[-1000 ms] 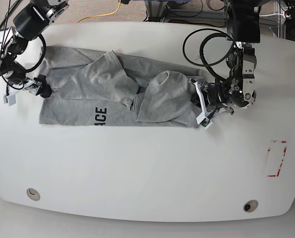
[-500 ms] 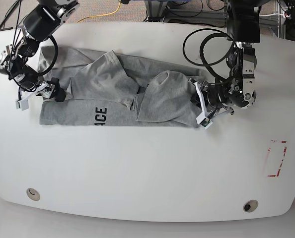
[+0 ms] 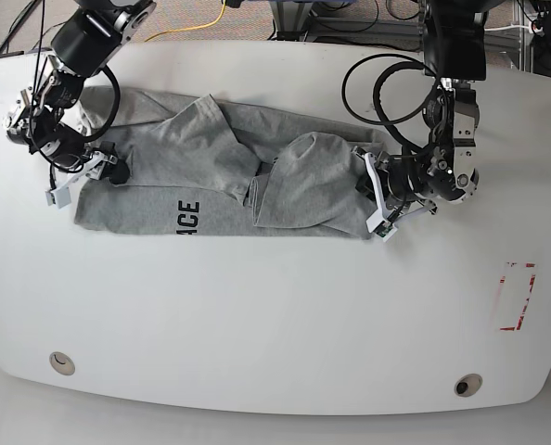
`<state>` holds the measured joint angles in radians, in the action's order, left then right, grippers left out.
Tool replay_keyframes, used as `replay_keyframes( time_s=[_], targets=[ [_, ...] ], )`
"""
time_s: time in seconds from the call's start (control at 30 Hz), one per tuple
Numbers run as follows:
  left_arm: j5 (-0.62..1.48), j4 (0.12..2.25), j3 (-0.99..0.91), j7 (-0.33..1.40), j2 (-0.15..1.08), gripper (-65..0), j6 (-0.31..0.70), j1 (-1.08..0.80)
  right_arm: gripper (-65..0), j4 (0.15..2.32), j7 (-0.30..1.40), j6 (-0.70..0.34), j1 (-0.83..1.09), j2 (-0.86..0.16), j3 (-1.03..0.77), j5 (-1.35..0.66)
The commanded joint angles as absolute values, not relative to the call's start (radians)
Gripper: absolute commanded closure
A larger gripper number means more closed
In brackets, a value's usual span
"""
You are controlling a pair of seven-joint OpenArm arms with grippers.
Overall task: Layout the t-shirt on the table in an organized manner, then fold the t-shirt properly
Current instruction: 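Reposition the right gripper onto the shirt's folded end, then fold the shirt end with the right gripper toward the left gripper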
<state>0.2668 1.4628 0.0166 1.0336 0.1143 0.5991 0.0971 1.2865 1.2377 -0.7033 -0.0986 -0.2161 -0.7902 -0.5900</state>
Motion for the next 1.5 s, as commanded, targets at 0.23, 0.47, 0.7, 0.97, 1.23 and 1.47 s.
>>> replay_keyframes(
  time_s=[0.23, 0.47, 0.7, 0.97, 1.23, 1.47],
  targets=[
    [0.231, 1.461, 0.019, 1.078, 0.12, -9.6, 0.596, 0.097, 0.0, 1.365, 1.267, -0.698, -0.101, -0.226, -0.788, -0.572],
    [0.231, 1.46, 0.021, 1.078, 0.119, -9.6, 0.596, 0.097, 0.0, 1.583, 1.351, -0.698, -0.059, -0.197, -0.788, -0.573],
    [0.229, 1.46, 0.074, 1.078, 0.117, -9.6, 0.596, 0.102, 0.0, 1.824, 1.396, -0.698, -0.021, -0.131, -0.763, -0.573],
    [0.229, 1.46, 0.223, 1.078, 0.113, -9.6, 0.593, 0.107, 0.0, 2.014, 1.396, -0.698, 0.018, -0.077, -0.581, -0.573],
    [0.229, 1.46, 0.249, 1.078, 0.061, -9.6, 0.591, 0.107, 0.0, 2.02, 1.396, -0.698, 0.016, -0.028, -0.46, -0.573],
    [0.228, 1.458, 0.252, 1.079, 0.027, -9.6, 0.591, 0.13, 0.0, 2.02, 1.396, -0.698, -0.012, 0.024, -0.381, -0.567]
  ],
)
